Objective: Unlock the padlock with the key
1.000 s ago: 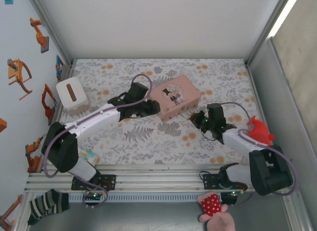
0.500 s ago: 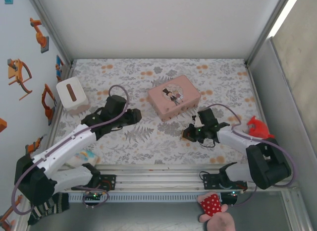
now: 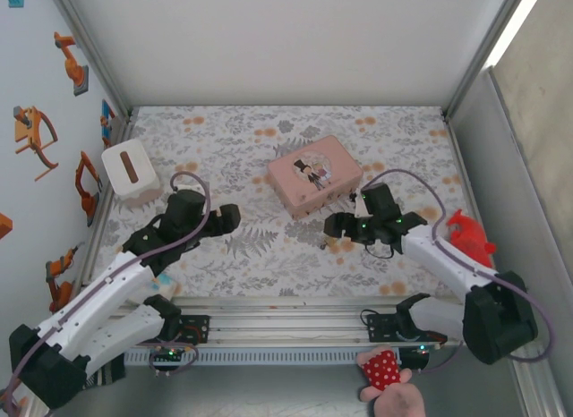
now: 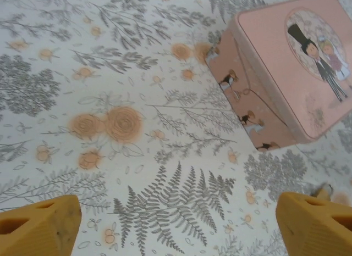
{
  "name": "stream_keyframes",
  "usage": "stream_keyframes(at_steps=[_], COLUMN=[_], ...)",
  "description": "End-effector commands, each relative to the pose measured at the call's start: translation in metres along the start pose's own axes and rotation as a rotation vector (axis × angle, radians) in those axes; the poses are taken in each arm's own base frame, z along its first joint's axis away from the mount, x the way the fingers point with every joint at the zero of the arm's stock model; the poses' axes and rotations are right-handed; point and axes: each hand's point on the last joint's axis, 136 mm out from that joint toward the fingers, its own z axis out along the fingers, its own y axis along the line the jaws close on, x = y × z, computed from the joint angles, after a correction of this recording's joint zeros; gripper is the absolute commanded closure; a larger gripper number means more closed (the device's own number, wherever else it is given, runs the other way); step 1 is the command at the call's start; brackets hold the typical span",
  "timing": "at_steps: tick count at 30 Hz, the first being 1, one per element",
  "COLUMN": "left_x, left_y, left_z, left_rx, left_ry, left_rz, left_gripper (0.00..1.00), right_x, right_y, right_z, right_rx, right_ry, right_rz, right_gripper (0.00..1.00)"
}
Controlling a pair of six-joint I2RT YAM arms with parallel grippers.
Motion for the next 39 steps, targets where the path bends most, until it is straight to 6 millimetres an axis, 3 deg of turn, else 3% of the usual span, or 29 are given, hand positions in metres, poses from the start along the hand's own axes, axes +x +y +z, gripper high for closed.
stream_keyframes(at_steps=[1,9,12,14,18,24,29,33,39], left_x=[-0.018,-0.059,-0.061,-0.054,-0.054,-0.058,-0.067,-0.074,-0.073], left_y=[0.023,0.085,0.119,0.141,0.174,0.198,0.196,0.194,0.183], left_z=[-0.005,-0.012,-0.011,-0.003,0.005,0.026,0.039,0.051,0.08], left_rx=[-0.089,-0.447,-0.59,-0.596,-0.577,-0.64,-0.619,-0.581,-0.494], left_ry=[-0.116,-0.327,-0.358,-0.358,-0.383,-0.421,-0.531,-0.567,-0.565], left_rz=[0.07,0.194,0.182,0.117,-0.011,0.017,0.088,0.127,0.164], left_gripper=[0.03,0.04,0.04,0.04,0.04,0.04,0.04,0.04,0.04], right_x=[-0.034,-0.111,-0.124,-0.126,-0.123,-0.131,-0.151,-0.159,-0.155], right_y=[-0.003,-0.057,-0.084,-0.103,-0.144,-0.183,-0.189,-0.209,-0.205], right_z=[-0.035,-0.104,-0.127,-0.13,-0.121,-0.081,-0.074,-0.068,-0.054], right_rx=[0.091,0.397,0.5,0.525,0.599,0.64,0.639,0.596,0.554], right_ry=[-0.146,-0.583,-0.782,-0.861,-0.87,-0.797,-0.817,-0.818,-0.805], right_rz=[-0.102,-0.206,-0.227,-0.23,-0.191,-0.189,-0.223,-0.169,-0.22], right_gripper=[0.06,0.07,0.05,0.04,0.04,0.04,0.04,0.05,0.09])
